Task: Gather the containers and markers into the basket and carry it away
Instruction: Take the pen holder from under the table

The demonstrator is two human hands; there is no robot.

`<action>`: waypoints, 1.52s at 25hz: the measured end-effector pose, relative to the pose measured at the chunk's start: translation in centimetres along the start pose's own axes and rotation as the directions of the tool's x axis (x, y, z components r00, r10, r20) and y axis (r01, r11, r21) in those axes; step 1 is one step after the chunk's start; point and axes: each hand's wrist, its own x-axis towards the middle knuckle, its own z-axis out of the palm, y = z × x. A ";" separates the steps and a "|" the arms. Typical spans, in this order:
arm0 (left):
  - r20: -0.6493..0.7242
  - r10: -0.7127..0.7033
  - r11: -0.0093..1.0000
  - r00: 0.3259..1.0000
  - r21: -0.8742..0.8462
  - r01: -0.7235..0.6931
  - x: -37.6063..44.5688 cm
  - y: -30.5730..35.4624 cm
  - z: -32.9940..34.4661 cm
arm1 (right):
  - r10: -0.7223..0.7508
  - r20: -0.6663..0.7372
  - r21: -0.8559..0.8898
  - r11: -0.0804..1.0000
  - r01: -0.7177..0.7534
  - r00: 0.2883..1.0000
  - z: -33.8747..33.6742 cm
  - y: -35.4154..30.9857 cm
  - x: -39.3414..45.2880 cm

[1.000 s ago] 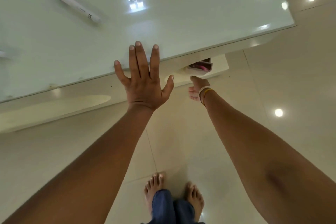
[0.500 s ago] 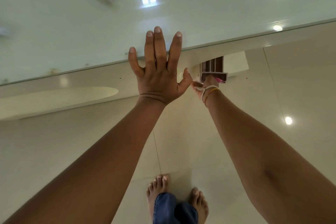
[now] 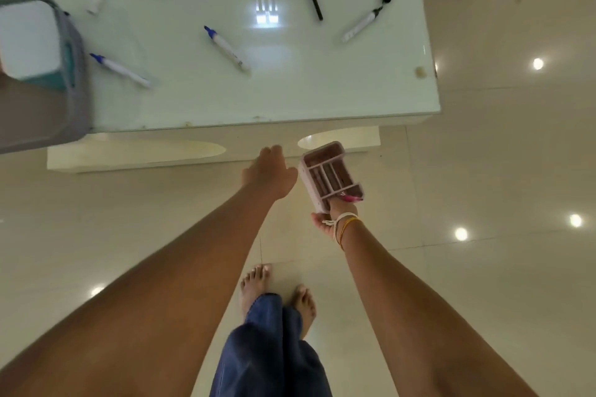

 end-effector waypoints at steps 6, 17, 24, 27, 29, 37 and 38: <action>0.257 -0.191 0.892 0.947 -0.358 0.277 -7.1 0.8 -6.8 | -0.155 0.109 -0.412 0.892 0.187 0.982 -0.5 -1.7 -9.5; -0.041 -0.299 0.818 0.953 -0.525 0.234 -3.0 -6.4 -8.9 | -0.352 0.325 -0.653 0.588 0.477 0.878 7.9 -9.0 -11.3; -0.054 -0.392 0.795 0.918 -0.523 0.309 -1.3 -9.7 -14.3 | -0.287 0.408 -0.699 0.513 0.498 0.867 15.2 -10.8 -13.6; -0.053 -0.470 0.755 0.881 -0.542 0.370 -0.3 -10.7 -14.9 | -0.279 0.445 -0.716 0.459 0.526 0.851 18.4 -11.7 -13.1; -0.048 -0.523 0.711 0.851 -0.576 0.404 0.3 -11.1 -14.4 | -0.280 0.480 -0.719 0.418 0.556 0.831 20.5 -12.6 -12.4; 0.128 -0.705 0.254 0.697 -0.873 0.417 5.0 -9.4 -12.6 | -0.276 0.602 -0.741 0.156 0.653 0.750 27.3 -18.3 -9.8; 0.132 -0.720 0.215 0.681 -0.891 0.400 5.6 -9.0 -12.6 | -0.266 0.605 -0.734 0.181 0.655 0.751 27.9 -18.9 -9.6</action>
